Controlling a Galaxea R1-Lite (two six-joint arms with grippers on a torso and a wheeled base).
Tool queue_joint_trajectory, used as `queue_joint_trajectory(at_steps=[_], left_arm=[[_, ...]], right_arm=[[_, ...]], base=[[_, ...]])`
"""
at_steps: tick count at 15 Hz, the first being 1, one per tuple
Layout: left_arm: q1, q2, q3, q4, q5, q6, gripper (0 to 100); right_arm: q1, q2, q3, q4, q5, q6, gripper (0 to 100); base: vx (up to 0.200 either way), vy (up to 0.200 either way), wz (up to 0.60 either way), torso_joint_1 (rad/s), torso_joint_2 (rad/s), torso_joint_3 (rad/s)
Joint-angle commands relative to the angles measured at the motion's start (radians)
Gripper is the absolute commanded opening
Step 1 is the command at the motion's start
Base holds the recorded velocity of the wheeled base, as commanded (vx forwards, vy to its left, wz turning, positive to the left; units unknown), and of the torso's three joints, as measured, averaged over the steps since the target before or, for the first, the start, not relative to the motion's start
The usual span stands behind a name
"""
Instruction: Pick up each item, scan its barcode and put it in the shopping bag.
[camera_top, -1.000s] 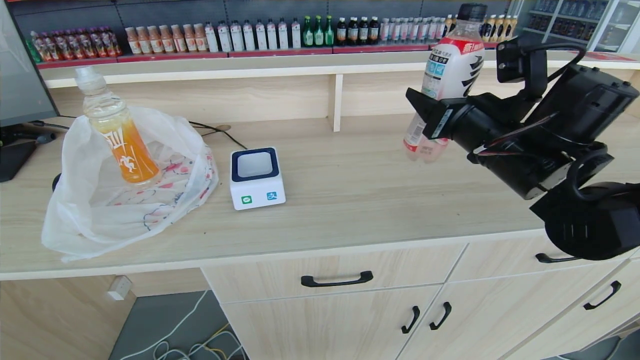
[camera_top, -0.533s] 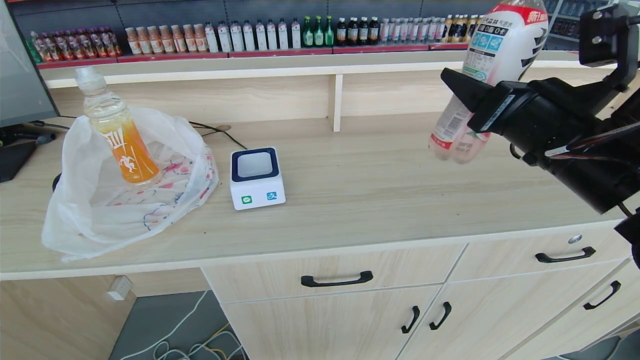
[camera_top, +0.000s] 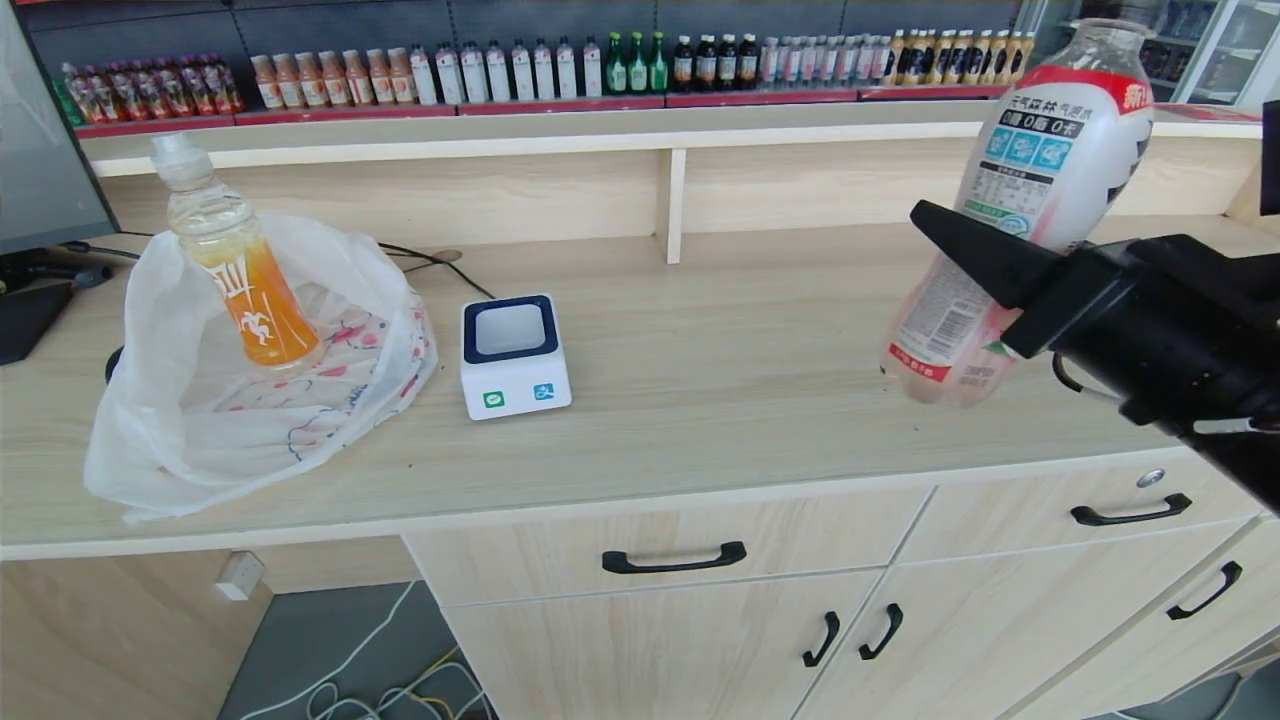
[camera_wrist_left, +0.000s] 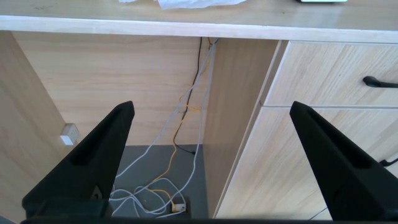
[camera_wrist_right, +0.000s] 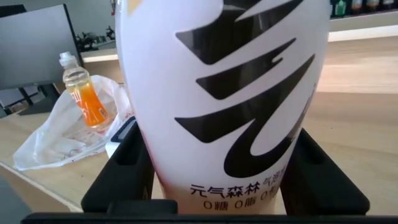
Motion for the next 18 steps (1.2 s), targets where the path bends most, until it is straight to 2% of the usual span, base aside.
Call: queue_joint_trajectory(at_steps=[1, 3, 6, 8, 12, 15, 18], left_arm=[[0.001, 0.0, 0.0, 0.0, 0.0, 0.0, 100], [0.001, 0.0, 0.0, 0.0, 0.0, 0.0, 100], [0.001, 0.0, 0.0, 0.0, 0.0, 0.0, 100], [0.001, 0.0, 0.0, 0.0, 0.0, 0.0, 100], [0.001, 0.0, 0.0, 0.0, 0.0, 0.0, 100], [0.001, 0.0, 0.0, 0.0, 0.0, 0.0, 100], [0.001, 0.0, 0.0, 0.0, -0.001, 0.0, 100]], right_arm=[[0.013, 0.038, 0.088, -0.088, 0.036, 0.027, 0], [0.034, 0.091, 0.126, -0.193, 0.063, 0.056, 0], [0.045, 0.196, 0.091, -0.316, 0.12, 0.099, 0], [0.045, 0.231, 0.054, -0.339, 0.186, 0.133, 0], [0.045, 0.237, 0.022, -0.339, 0.436, 0.171, 0], [0.056, 0.236, 0.013, -0.339, 0.542, 0.217, 0], [0.142, 0.242, -0.05, -0.337, 0.577, 0.265, 0]], base=[[0.0, 0.0, 0.0, 0.0, 0.0, 0.0], [0.0, 0.0, 0.0, 0.0, 0.0, 0.0], [0.0, 0.0, 0.0, 0.0, 0.0, 0.0], [0.0, 0.0, 0.0, 0.0, 0.0, 0.0], [0.0, 0.0, 0.0, 0.0, 0.0, 0.0], [0.0, 0.0, 0.0, 0.0, 0.0, 0.0], [0.0, 0.0, 0.0, 0.0, 0.0, 0.0]])
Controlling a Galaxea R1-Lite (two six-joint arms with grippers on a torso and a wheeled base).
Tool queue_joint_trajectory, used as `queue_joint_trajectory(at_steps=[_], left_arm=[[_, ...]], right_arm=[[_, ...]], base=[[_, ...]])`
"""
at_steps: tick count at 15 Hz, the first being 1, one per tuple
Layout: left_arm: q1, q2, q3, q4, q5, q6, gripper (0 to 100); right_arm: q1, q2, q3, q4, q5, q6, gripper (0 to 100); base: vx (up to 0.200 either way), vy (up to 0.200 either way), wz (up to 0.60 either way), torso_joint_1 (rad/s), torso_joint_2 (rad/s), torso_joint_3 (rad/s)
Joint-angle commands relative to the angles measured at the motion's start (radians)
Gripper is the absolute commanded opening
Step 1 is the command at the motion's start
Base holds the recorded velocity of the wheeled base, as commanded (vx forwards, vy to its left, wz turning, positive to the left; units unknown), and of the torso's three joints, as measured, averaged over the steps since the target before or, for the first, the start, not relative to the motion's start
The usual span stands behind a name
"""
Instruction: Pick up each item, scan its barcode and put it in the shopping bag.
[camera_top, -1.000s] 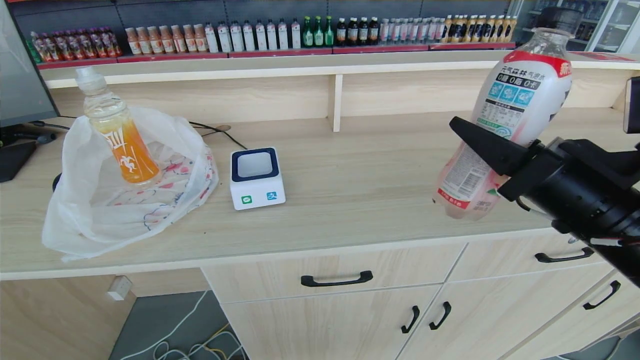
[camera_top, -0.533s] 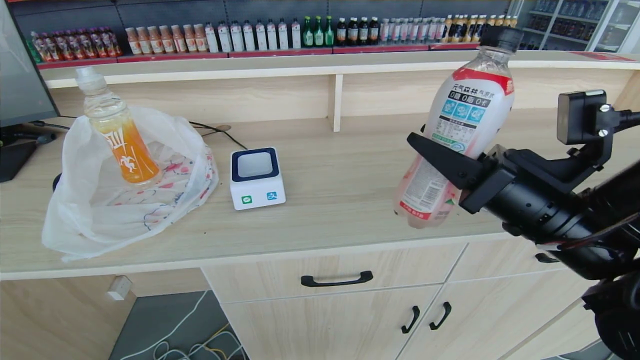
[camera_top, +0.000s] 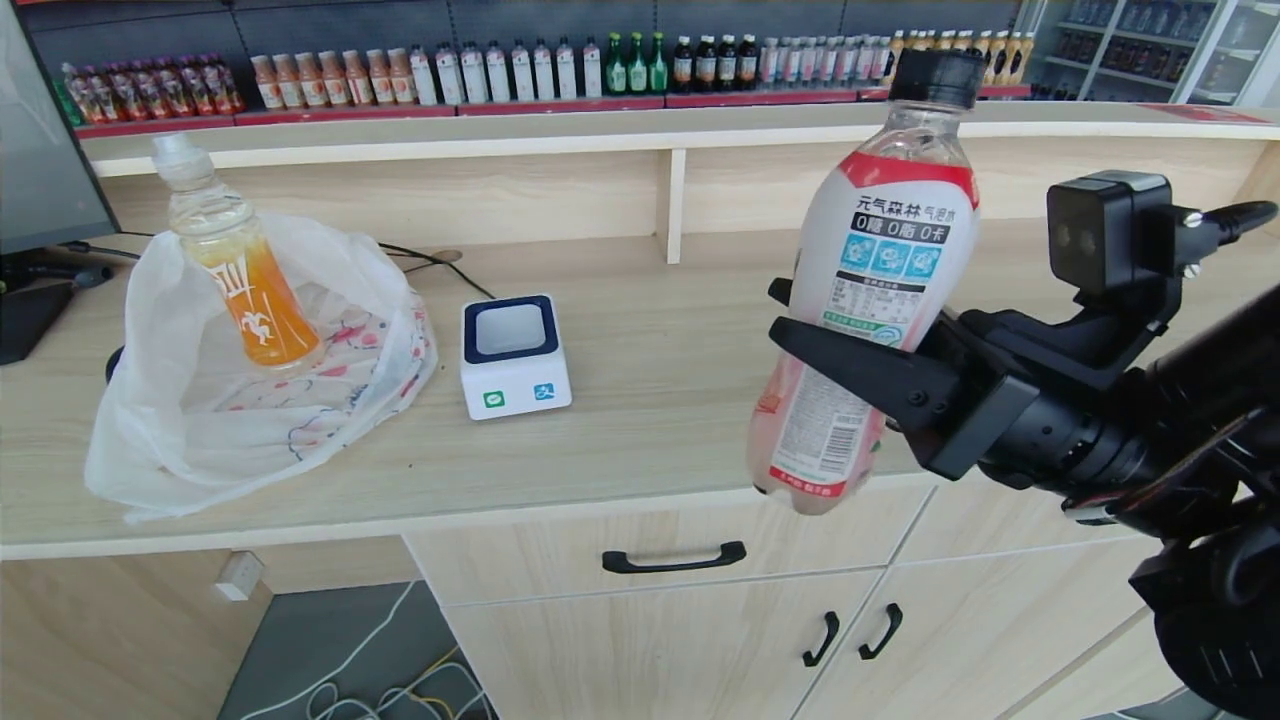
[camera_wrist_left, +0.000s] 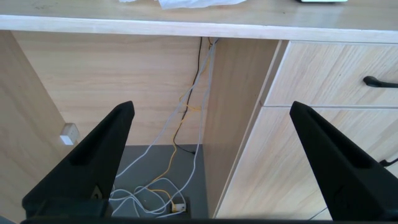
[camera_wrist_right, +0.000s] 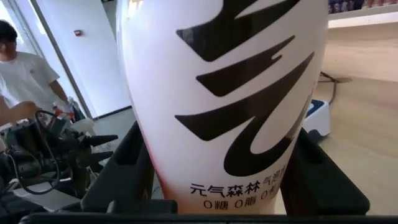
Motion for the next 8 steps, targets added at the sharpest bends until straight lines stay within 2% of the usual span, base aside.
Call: queue_joint_trajectory(at_steps=[1, 3, 8], left_arm=[[0.001, 0.0, 0.0, -0.001, 0.001, 0.0, 100], [0.001, 0.0, 0.0, -0.001, 0.001, 0.0, 100], [0.001, 0.0, 0.0, -0.001, 0.001, 0.0, 100]], right_arm=[[0.084, 0.023, -0.063, 0.001, 0.005, 0.03, 0], [0.121, 0.052, -0.092, 0.001, 0.005, 0.04, 0], [0.147, 0.061, -0.137, 0.001, 0.009, 0.106, 0]], base=[[0.0, 0.0, 0.0, 0.0, 0.0, 0.0], [0.0, 0.0, 0.0, 0.0, 0.0, 0.0], [0.0, 0.0, 0.0, 0.0, 0.0, 0.0]])
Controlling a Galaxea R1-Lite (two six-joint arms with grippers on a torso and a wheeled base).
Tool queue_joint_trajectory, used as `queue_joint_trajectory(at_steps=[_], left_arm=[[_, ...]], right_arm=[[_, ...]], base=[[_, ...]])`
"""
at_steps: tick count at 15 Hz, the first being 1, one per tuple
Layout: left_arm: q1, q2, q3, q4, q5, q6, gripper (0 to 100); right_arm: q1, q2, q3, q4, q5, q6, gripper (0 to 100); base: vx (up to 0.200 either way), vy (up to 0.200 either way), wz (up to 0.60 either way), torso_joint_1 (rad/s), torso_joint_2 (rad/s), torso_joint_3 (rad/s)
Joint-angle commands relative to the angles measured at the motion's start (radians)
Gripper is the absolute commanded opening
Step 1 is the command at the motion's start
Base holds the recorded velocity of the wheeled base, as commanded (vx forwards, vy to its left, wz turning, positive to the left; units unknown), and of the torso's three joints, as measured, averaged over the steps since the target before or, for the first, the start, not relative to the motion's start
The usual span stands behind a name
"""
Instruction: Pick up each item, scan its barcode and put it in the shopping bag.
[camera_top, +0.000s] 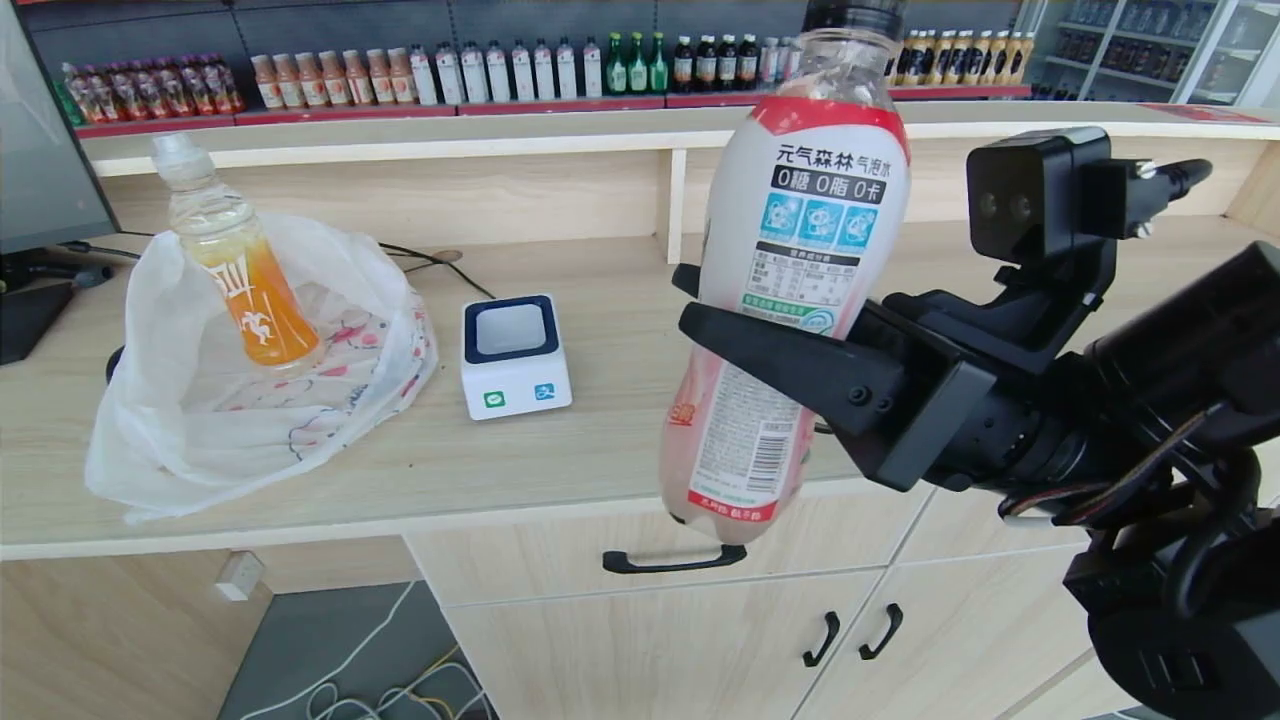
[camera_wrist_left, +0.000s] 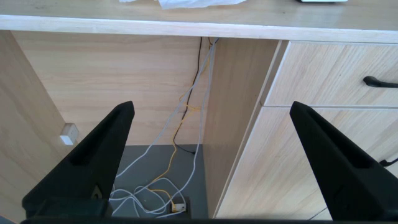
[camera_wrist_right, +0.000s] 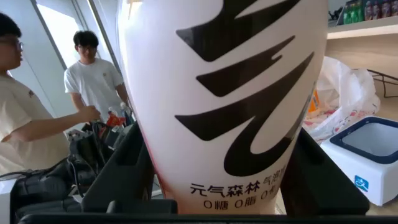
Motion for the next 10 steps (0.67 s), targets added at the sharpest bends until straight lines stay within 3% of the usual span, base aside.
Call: queue_joint_trajectory(at_steps=[1, 10], left_arm=[[0.0, 0.0, 0.0, -0.001, 0.0, 0.0, 100], [0.0, 0.0, 0.0, -0.001, 0.0, 0.0, 100]], right_arm=[[0.004, 0.007, -0.024, 0.0, 0.0, 0.009, 0], [0.021, 0.02, -0.056, 0.0, 0.045, 0.065, 0]], base=[[0.0, 0.0, 0.0, 0.0, 0.0, 0.0], [0.0, 0.0, 0.0, 0.0, 0.0, 0.0]])
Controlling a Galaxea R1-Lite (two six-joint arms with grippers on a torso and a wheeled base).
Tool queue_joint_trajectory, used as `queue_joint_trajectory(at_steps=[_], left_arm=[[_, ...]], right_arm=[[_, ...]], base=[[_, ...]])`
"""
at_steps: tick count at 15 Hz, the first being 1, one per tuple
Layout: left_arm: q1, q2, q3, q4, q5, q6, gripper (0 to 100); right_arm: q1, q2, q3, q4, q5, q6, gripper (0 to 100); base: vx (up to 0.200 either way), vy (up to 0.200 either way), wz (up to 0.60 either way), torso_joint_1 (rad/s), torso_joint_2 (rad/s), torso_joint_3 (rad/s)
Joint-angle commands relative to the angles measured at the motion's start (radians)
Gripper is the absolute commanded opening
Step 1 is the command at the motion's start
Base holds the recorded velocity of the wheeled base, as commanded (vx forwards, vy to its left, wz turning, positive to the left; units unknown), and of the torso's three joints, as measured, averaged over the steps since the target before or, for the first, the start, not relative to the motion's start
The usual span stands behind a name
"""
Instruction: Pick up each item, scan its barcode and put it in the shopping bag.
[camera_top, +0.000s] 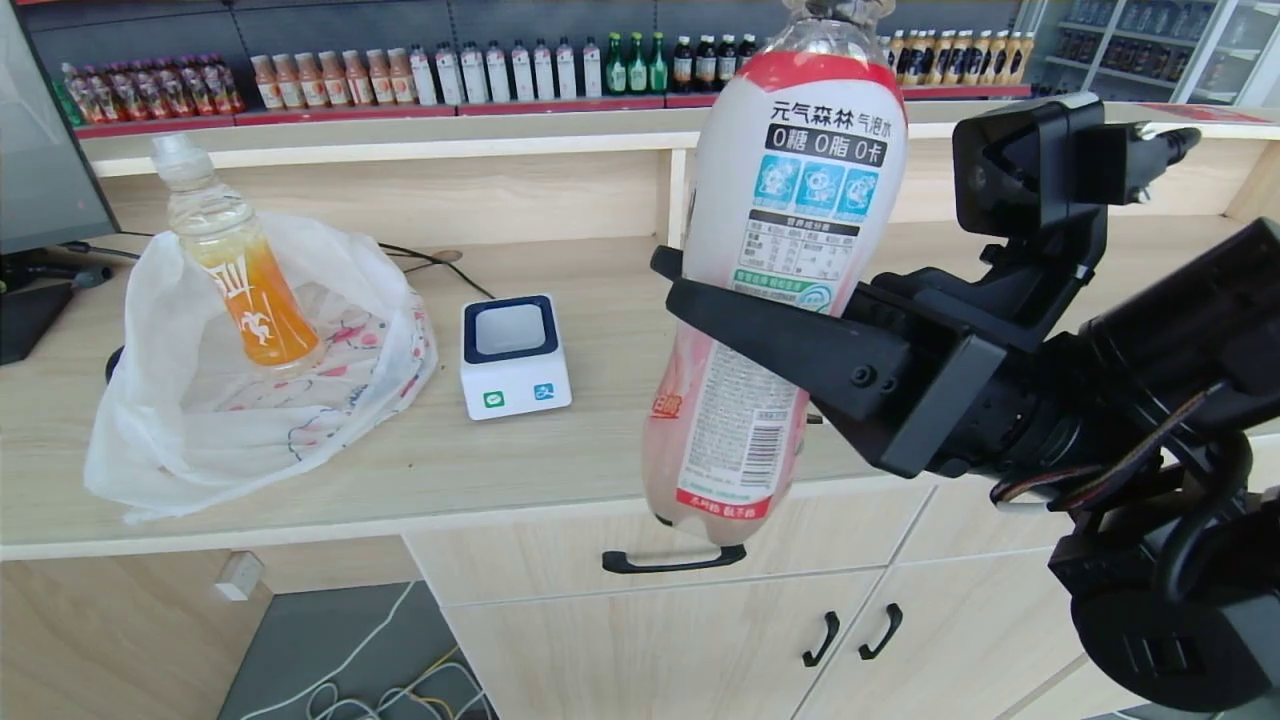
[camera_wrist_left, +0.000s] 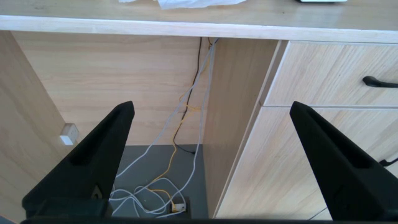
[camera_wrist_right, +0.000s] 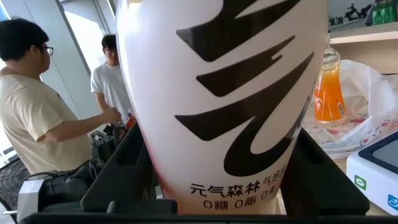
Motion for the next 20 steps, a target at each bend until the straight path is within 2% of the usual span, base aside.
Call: queue_joint_trajectory(at_steps=[1, 12, 16, 20], left_arm=[[0.0, 0.0, 0.0, 0.0, 0.001, 0.0, 100], [0.0, 0.0, 0.0, 0.0, 0.001, 0.0, 100], [0.0, 0.0, 0.0, 0.0, 0.001, 0.0, 100], [0.0, 0.0, 0.0, 0.0, 0.001, 0.0, 100]], right_arm=[[0.001, 0.007, -0.004, 0.0, 0.002, -0.001, 0], [-0.011, 0.051, -0.042, 0.006, -0.026, -0.013, 0], [-0.015, 0.07, -0.04, 0.008, -0.057, -0.091, 0], [-0.008, 0.114, -0.033, 0.009, -0.126, -0.251, 0]], base=[[0.0, 0.0, 0.0, 0.0, 0.0, 0.0], [0.0, 0.0, 0.0, 0.0, 0.0, 0.0], [0.0, 0.0, 0.0, 0.0, 0.0, 0.0], [0.0, 0.0, 0.0, 0.0, 0.0, 0.0]])
